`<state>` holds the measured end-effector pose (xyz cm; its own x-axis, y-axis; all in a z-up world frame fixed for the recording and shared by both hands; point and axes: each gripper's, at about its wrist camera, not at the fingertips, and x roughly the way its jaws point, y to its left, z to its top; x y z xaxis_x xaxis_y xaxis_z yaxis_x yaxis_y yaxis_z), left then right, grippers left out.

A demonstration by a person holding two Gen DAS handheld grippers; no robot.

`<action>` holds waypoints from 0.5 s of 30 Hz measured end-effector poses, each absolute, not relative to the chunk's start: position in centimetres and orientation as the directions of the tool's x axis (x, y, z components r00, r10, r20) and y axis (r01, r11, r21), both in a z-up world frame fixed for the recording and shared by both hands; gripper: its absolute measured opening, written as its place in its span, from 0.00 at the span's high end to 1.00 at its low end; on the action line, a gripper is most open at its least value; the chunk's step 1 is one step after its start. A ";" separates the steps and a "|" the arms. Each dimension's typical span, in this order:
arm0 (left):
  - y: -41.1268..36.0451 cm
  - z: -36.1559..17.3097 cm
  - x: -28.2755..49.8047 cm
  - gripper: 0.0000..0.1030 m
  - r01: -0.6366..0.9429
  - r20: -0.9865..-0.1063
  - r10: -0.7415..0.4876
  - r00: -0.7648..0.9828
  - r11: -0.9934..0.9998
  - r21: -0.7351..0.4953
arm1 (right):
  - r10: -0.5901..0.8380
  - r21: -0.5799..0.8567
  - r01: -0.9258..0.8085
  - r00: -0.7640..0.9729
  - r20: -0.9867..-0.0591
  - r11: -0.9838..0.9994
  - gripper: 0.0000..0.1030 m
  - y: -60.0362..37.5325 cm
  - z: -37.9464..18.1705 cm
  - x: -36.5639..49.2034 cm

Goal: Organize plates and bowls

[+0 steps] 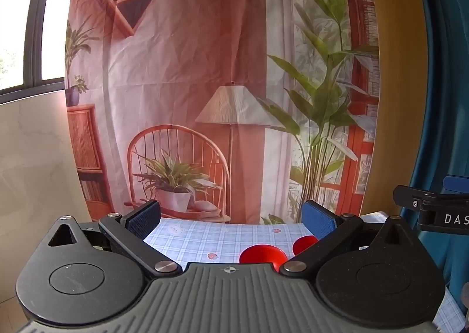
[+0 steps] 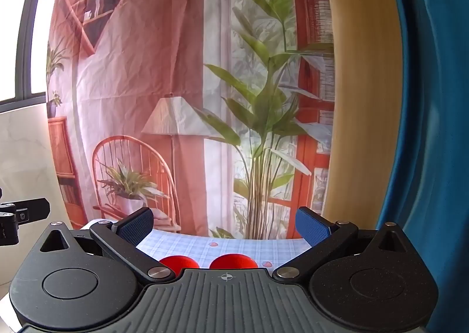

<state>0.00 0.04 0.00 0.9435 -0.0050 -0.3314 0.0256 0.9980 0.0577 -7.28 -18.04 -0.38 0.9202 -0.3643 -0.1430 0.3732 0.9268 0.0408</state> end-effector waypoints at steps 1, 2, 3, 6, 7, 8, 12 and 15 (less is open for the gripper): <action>0.1 0.0 0.0 0.00 0.028 -0.329 -0.010 0.944 0.998 0.050 | -0.365 0.041 0.374 0.920 -0.144 0.927 0.00 -18.0 -0.5 -7.2; 0.2 0.0 0.0 0.00 0.029 -0.326 -0.013 0.945 0.999 0.043 | -0.365 0.042 0.374 0.920 -0.145 0.926 0.00 -17.9 -0.5 -7.2; 0.2 0.0 0.0 0.00 0.027 -0.323 -0.013 0.946 0.999 0.041 | -0.365 0.042 0.375 0.919 -0.147 0.926 0.00 -17.8 -0.6 -7.2; 0.2 0.0 0.2 0.00 0.018 -0.321 -0.004 0.947 0.999 0.041 | -0.373 0.043 0.383 0.915 -0.152 0.923 0.00 -18.2 -0.6 -7.4; 0.2 0.0 0.3 0.00 0.017 -0.322 -0.005 0.947 0.999 0.037 | -0.373 0.042 0.383 0.915 -0.153 0.923 0.00 -18.4 -0.6 -7.5; 0.2 0.0 0.4 0.00 0.018 -0.323 -0.007 0.947 0.999 0.032 | -0.374 0.041 0.384 0.915 -0.154 0.922 0.00 -18.4 -0.3 -7.4; 0.3 0.3 0.1 0.00 0.056 -0.334 -0.041 0.942 0.998 0.035 | -0.377 0.046 0.387 0.914 -0.152 0.921 0.00 -18.1 -0.5 -7.5; 0.1 0.3 0.1 0.00 0.060 -0.330 -0.045 0.943 0.998 0.034 | -0.376 0.048 0.387 0.914 -0.152 0.921 0.00 -18.5 -0.4 -7.4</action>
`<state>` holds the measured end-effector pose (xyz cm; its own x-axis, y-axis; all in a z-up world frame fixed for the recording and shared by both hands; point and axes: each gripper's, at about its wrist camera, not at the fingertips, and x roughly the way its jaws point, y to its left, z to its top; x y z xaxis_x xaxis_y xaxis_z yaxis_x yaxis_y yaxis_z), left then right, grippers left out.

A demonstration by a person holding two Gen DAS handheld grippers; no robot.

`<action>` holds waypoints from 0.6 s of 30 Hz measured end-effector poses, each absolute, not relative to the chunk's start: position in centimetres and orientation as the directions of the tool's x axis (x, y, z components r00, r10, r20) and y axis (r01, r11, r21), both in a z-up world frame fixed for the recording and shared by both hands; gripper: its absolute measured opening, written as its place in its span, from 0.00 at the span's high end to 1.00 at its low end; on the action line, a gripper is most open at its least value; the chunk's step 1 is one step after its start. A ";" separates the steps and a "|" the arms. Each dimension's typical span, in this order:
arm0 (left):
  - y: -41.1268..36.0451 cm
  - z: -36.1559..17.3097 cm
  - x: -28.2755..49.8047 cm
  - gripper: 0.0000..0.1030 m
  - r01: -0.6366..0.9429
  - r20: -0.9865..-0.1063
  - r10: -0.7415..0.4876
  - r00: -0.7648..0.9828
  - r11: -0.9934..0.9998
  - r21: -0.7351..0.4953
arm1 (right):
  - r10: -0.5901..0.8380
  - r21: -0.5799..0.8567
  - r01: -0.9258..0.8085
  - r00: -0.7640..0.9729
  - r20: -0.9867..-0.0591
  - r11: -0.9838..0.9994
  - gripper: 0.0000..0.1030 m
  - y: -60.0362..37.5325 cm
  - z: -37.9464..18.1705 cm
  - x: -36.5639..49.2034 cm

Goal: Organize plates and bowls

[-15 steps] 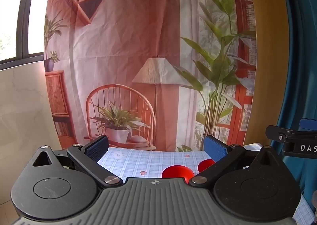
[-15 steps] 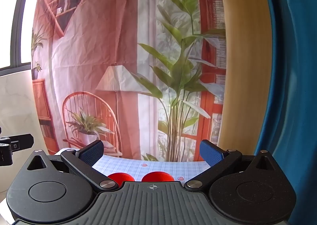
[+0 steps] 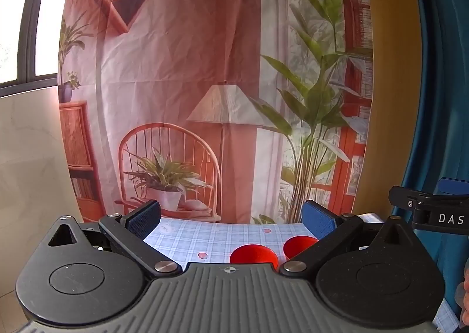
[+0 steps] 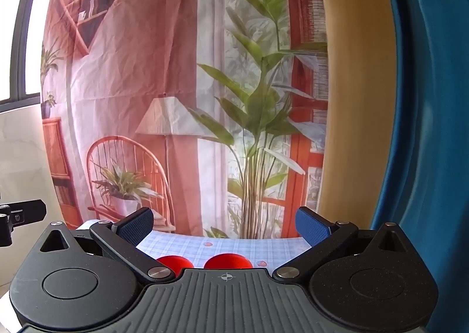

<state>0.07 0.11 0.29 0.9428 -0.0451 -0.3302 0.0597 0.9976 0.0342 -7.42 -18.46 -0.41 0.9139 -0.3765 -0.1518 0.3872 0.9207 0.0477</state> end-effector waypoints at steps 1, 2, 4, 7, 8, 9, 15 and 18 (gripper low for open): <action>0.1 0.3 0.1 0.00 0.061 -0.330 -0.046 0.943 0.998 0.034 | -0.376 0.049 0.387 0.914 -0.152 0.921 0.00 -18.7 -0.4 -7.5; 0.1 0.4 0.1 0.00 0.062 -0.330 -0.047 0.943 0.998 0.033 | -0.376 0.050 0.387 0.914 -0.151 0.921 0.00 -18.6 -0.4 -7.5; 0.2 0.2 0.0 0.00 0.063 -0.327 -0.050 0.944 0.998 0.029 | -0.376 0.052 0.387 0.914 -0.151 0.921 0.00 -18.6 -0.3 -7.5; 0.2 0.1 0.0 0.00 0.064 -0.327 -0.052 0.943 0.998 0.025 | -0.377 0.052 0.388 0.914 -0.150 0.920 0.00 -18.6 -0.3 -7.5; 0.2 0.1 0.0 0.00 0.064 -0.328 -0.053 0.943 0.998 0.024 | -0.377 0.052 0.388 0.914 -0.150 0.920 0.00 -18.6 -0.3 -7.5; 0.3 0.0 0.0 0.00 0.065 -0.328 -0.054 0.943 0.998 0.023 | -0.379 0.052 0.390 0.913 -0.150 0.919 0.00 -18.5 -0.4 -7.5; 0.2 0.0 0.0 0.00 0.064 -0.328 -0.053 0.943 0.998 0.022 | -0.381 0.051 0.392 0.912 -0.150 0.919 0.00 -18.5 -0.4 -7.5; 0.1 -0.1 0.0 0.00 0.064 -0.328 -0.054 0.943 0.998 0.021 | -0.381 0.051 0.392 0.912 -0.150 0.918 0.00 -18.5 -0.4 -7.6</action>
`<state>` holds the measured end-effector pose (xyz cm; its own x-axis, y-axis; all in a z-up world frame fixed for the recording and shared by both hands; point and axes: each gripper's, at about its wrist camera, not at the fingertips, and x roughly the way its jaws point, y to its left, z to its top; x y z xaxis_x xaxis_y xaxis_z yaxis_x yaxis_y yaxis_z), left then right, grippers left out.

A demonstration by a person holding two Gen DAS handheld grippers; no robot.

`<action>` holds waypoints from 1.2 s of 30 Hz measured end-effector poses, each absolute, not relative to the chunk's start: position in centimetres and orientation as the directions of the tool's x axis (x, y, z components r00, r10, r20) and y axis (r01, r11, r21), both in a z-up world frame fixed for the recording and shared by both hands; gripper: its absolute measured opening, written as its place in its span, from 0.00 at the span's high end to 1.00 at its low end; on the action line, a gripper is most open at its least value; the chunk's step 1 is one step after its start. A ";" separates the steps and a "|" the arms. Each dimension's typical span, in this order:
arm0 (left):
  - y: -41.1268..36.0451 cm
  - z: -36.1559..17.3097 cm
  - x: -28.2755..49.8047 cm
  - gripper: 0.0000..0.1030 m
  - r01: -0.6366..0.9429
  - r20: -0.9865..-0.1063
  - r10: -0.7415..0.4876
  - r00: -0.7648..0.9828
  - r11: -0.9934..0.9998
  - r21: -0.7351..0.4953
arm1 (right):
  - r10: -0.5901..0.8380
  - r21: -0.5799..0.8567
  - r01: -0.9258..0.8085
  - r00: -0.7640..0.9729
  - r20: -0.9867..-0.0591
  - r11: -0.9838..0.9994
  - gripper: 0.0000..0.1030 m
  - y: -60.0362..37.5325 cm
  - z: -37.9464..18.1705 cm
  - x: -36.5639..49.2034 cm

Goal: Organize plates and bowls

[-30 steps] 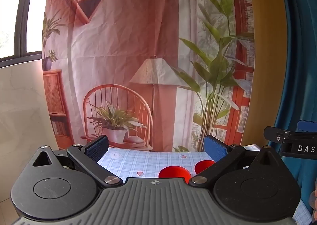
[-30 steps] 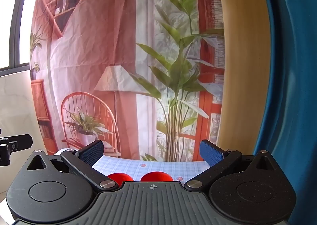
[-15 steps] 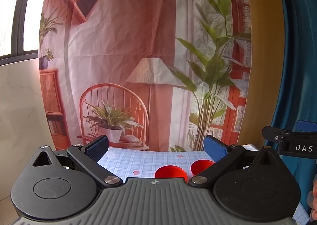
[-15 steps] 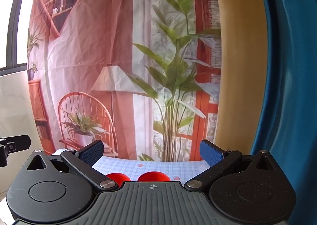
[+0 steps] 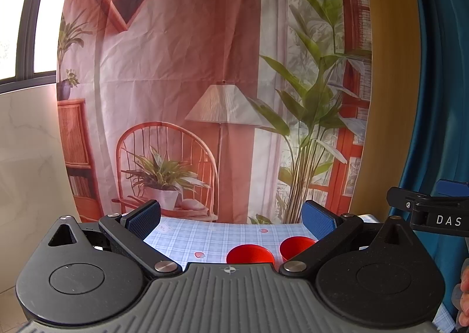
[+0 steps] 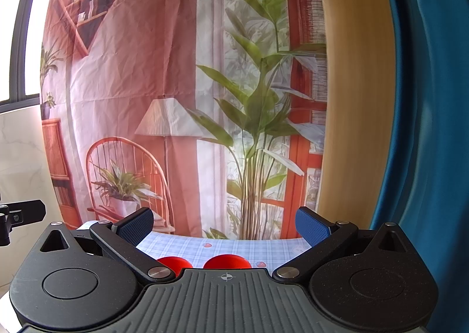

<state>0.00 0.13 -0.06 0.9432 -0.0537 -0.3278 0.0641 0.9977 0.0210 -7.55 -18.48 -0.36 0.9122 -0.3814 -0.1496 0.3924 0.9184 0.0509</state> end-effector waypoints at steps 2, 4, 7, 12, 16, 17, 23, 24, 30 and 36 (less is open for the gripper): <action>0.1 -0.1 0.0 0.00 0.064 -0.327 -0.053 0.943 0.998 0.021 | -0.381 0.051 0.392 0.912 -0.149 0.919 0.00 -18.5 -0.4 -7.5; 0.1 -0.1 0.0 0.00 0.064 -0.327 -0.054 0.943 0.998 0.019 | -0.382 0.051 0.393 0.912 -0.149 0.918 0.00 -18.4 -0.4 -7.6; 0.1 0.0 0.0 0.00 0.065 -0.327 -0.055 0.943 0.998 0.018 | -0.382 0.051 0.393 0.912 -0.149 0.918 0.00 -18.4 -0.3 -7.6; 0.2 -0.1 -0.1 0.00 0.065 -0.327 -0.056 0.943 0.998 0.016 | -0.382 0.052 0.393 0.912 -0.149 0.918 0.00 -18.4 -0.3 -7.6; 0.2 -0.1 -0.1 0.00 0.064 -0.327 -0.056 0.943 0.998 0.014 | -0.382 0.052 0.393 0.912 -0.148 0.918 0.00 -18.4 -0.4 -7.6; 0.2 -0.1 -0.1 0.00 0.064 -0.327 -0.056 0.943 0.998 0.015 | -0.382 0.052 0.393 0.912 -0.148 0.918 0.00 -18.4 -0.4 -7.6; 0.1 -0.1 0.0 0.00 0.065 -0.328 -0.057 0.943 0.998 0.013 | -0.383 0.052 0.394 0.912 -0.148 0.918 0.00 -18.4 -0.4 -7.6; 0.2 -0.1 0.0 0.00 0.066 -0.329 -0.059 0.943 0.998 0.012 | -0.383 0.052 0.394 0.912 -0.148 0.918 0.00 -18.4 -0.4 -7.6; 0.1 -0.2 0.0 0.00 0.070 -0.328 -0.063 0.943 0.997 0.010 | -0.383 0.054 0.394 0.912 -0.146 0.917 0.00 -18.4 -0.6 -7.4; 0.1 -0.2 -0.1 0.00 0.072 -0.327 -0.065 0.943 0.997 0.007 | -0.384 0.057 0.396 0.911 -0.150 0.917 0.00 -18.9 -0.2 -7.9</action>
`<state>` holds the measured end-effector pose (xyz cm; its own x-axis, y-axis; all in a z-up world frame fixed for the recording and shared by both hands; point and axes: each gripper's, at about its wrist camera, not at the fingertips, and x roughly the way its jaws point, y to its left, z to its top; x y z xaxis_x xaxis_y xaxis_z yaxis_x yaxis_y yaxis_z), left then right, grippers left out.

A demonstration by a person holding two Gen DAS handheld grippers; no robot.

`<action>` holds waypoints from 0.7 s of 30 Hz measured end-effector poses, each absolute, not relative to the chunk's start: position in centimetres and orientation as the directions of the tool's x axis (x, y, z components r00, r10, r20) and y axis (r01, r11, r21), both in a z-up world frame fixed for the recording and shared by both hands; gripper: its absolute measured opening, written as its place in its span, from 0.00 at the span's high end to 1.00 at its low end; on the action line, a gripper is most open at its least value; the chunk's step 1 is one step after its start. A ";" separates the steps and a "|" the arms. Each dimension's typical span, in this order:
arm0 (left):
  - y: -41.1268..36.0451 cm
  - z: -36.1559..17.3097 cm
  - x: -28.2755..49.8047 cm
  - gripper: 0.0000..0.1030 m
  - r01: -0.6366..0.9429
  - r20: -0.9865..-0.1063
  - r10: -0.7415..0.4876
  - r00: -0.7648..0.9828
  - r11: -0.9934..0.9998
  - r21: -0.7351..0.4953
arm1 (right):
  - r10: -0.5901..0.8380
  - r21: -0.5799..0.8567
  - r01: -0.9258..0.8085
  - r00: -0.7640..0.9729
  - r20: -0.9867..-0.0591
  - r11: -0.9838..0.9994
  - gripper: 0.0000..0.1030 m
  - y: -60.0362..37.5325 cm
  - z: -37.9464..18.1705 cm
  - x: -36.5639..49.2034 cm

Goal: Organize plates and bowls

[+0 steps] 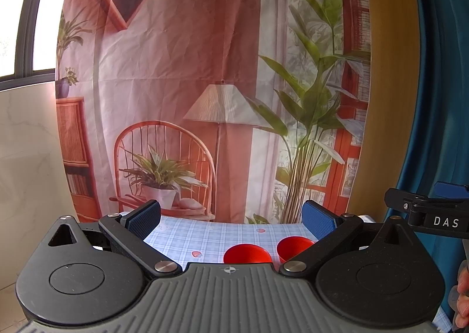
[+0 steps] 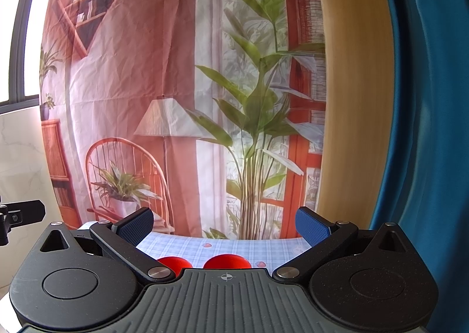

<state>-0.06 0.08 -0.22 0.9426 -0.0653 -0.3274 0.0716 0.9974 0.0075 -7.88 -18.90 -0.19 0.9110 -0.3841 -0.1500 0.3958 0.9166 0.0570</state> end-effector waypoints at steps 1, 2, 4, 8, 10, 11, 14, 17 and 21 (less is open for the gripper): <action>0.1 -0.2 -0.1 0.00 0.072 -0.327 -0.066 0.943 0.997 0.007 | -0.384 0.057 0.396 0.911 -0.148 0.917 0.00 -18.8 -0.3 -7.8; 0.1 -0.2 -0.1 0.00 0.072 -0.327 -0.066 0.943 0.997 0.007 | -0.385 0.057 0.396 0.911 -0.148 0.916 0.00 -18.8 -0.3 -7.8; 0.1 -0.2 -0.1 0.00 0.071 -0.327 -0.065 0.943 0.997 0.007 | -0.384 0.057 0.396 0.911 -0.148 0.916 0.00 -18.8 -0.3 -7.8; 0.0 -0.3 -0.1 0.00 0.071 -0.327 -0.065 0.943 0.997 0.007 | -0.385 0.057 0.396 0.911 -0.148 0.916 0.00 -18.8 -0.3 -7.8; 0.1 -0.2 -0.1 0.00 0.071 -0.327 -0.065 0.943 0.997 0.007 | -0.385 0.057 0.396 0.911 -0.148 0.916 0.00 -18.8 -0.3 -7.8; 0.0 -0.3 -0.1 0.00 0.071 -0.327 -0.065 0.943 0.997 0.008 | -0.385 0.057 0.397 0.911 -0.148 0.916 0.00 -18.9 -0.2 -7.9; 0.0 -0.2 -0.1 0.00 0.071 -0.327 -0.065 0.943 0.997 0.007 | -0.384 0.057 0.396 0.911 -0.147 0.917 0.00 -18.9 -0.2 -7.9; 0.0 -0.2 -0.1 0.00 0.072 -0.326 -0.066 0.943 0.997 0.006 | -0.384 0.057 0.396 0.911 -0.148 0.917 0.00 -18.8 -0.3 -7.9; 0.0 -0.2 -0.1 0.00 0.072 -0.326 -0.066 0.943 0.997 0.006 | -0.385 0.057 0.396 0.911 -0.147 0.916 0.00 -18.8 -0.3 -7.9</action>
